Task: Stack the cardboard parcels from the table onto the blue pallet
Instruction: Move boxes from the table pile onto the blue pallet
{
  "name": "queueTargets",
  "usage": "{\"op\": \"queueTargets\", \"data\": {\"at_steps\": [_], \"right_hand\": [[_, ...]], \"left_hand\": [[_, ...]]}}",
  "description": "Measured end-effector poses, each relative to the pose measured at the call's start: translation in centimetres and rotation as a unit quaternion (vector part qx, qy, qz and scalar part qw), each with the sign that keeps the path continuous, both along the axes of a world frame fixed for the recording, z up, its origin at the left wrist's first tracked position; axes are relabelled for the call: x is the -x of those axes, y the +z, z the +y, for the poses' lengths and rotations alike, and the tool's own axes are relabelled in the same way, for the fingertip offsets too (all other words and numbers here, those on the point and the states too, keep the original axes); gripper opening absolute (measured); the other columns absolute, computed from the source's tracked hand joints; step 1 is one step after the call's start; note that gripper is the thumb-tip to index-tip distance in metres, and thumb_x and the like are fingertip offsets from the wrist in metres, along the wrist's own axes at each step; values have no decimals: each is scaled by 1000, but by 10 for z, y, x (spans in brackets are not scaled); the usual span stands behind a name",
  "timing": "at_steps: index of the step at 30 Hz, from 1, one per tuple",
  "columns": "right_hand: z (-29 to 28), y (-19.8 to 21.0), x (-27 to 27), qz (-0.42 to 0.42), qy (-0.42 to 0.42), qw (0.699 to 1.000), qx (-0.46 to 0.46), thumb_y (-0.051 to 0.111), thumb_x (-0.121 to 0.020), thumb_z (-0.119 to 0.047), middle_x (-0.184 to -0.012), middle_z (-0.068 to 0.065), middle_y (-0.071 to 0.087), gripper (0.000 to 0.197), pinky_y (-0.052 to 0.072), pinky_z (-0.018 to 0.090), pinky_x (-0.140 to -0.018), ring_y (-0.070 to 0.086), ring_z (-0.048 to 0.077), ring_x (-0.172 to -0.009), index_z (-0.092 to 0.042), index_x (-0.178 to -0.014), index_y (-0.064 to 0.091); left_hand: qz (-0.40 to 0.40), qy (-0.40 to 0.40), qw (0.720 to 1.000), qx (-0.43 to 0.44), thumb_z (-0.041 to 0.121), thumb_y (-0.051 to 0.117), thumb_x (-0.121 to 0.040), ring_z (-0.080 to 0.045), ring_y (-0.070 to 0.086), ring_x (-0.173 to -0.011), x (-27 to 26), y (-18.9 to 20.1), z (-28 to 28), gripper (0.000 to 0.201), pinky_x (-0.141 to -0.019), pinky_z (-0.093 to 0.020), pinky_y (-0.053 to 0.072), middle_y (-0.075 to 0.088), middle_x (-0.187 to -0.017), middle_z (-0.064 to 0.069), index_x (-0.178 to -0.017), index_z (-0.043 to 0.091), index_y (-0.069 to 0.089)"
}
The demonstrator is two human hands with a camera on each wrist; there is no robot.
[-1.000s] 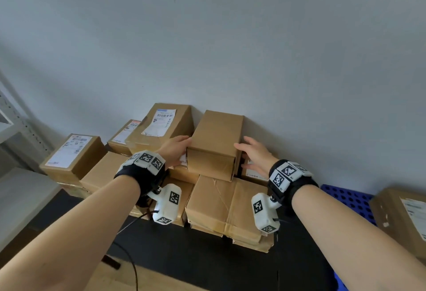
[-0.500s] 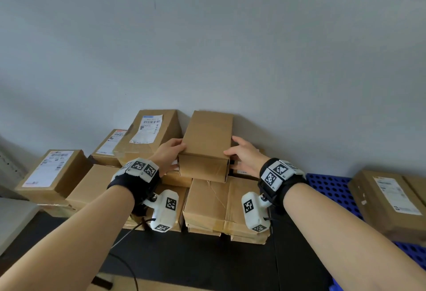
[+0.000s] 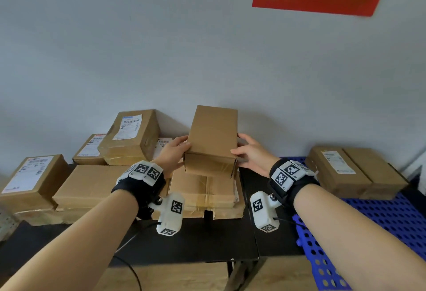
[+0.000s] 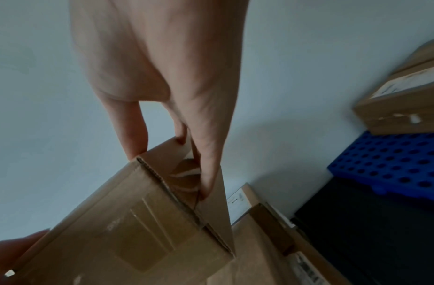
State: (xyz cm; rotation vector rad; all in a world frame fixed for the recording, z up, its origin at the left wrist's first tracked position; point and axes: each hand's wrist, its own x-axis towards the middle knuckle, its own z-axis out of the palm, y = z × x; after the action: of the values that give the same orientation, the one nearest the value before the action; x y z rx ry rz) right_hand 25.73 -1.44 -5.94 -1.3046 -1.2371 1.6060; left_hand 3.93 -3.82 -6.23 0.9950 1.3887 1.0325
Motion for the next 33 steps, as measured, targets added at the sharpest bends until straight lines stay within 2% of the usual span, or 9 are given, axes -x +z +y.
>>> {"op": "queueTargets", "data": {"at_steps": [3, 6, 10, 14, 16, 19, 23, 30, 33], "right_hand": [[-23, 2, -26, 3, -21, 1000, -3, 53, -88, 7, -132, 9, 51, 65, 49, 44, -94, 55, 28, -115, -22, -143, 33], [-45, -2, -55, 6, -52, 999, -2, 53, -87, 8, -137, 10, 49, 67, 51, 40, -89, 54, 27, -118, -23, -143, 34], [-73, -9, -94, 0, -90, 996, -1, 54, -88, 7, -135, 9, 51, 62, 51, 41, -90, 54, 27, -119, -23, -141, 37], [-89, -17, -135, -16, -118, 993, 1, 56, -88, 4, -134, 6, 52, 65, 46, 47, -99, 56, 25, -117, -24, -143, 35], [-90, -23, -155, -27, -125, 992, 0, 58, -87, 3, -135, 4, 52, 67, 47, 46, -98, 57, 23, -116, -25, -143, 34], [-85, -34, -187, -28, -125, 992, 7, 59, -87, 2, -137, 3, 51, 69, 47, 47, -99, 56, 23, -116, -25, -144, 33], [-67, -54, -231, -26, -112, 993, 25, 60, -86, 2, -133, 2, 53, 70, 46, 50, -99, 57, 24, -117, -24, -145, 32], [-20, -93, -305, -62, -69, 994, 64, 66, -83, 1, -107, -10, 53, 72, 44, 46, -102, 54, 22, -116, -24, -142, 32], [-1, -121, -324, -79, -46, 992, 84, 68, -81, 0, -126, -2, 53, 74, 44, 45, -101, 54, 21, -116, -26, -141, 32]], "left_hand": [[-14, -38, 999, -4, 17, 44, -98, -14, 54, -102, -21, -2, -13, 37, -84, -30, 43, 57, -108, 5, -135, 24, 46], [-24, -80, 997, -4, 16, 48, -97, -17, 53, -112, -45, -7, -27, 44, -86, -31, 44, 57, -119, 2, -140, 23, 41], [-38, -123, 992, -5, 15, 52, -95, -17, 51, -115, -82, -15, -40, 49, -95, -35, 41, 56, -125, 1, -141, 23, 38], [-43, -153, 987, -23, 13, 55, -93, -9, 57, -99, -124, -22, -46, 52, -81, -28, 48, 55, -129, -2, -141, 19, 38], [-45, -161, 986, -22, 13, 58, -91, -13, 58, -103, -145, -29, -44, 55, -87, -33, 50, 55, -131, -4, -142, 18, 38], [-39, -163, 986, -9, 16, 61, -89, -20, 56, -115, -177, -41, -40, 56, -104, -43, 43, 55, -132, -5, -140, 21, 40], [-40, -155, 987, 1, 16, 60, -89, -16, 56, -111, -220, -59, -28, 53, -92, -33, 47, 56, -130, 0, -139, 21, 41], [-44, -111, 992, 49, 17, 66, -85, -17, 57, -115, -295, -110, 1, 61, -99, -41, 47, 55, -134, 0, -139, 24, 41], [-50, -77, 993, 74, 15, 65, -86, -15, 58, -112, -317, -131, 4, 59, -90, -33, 50, 57, -131, 2, -139, 23, 42]]}}
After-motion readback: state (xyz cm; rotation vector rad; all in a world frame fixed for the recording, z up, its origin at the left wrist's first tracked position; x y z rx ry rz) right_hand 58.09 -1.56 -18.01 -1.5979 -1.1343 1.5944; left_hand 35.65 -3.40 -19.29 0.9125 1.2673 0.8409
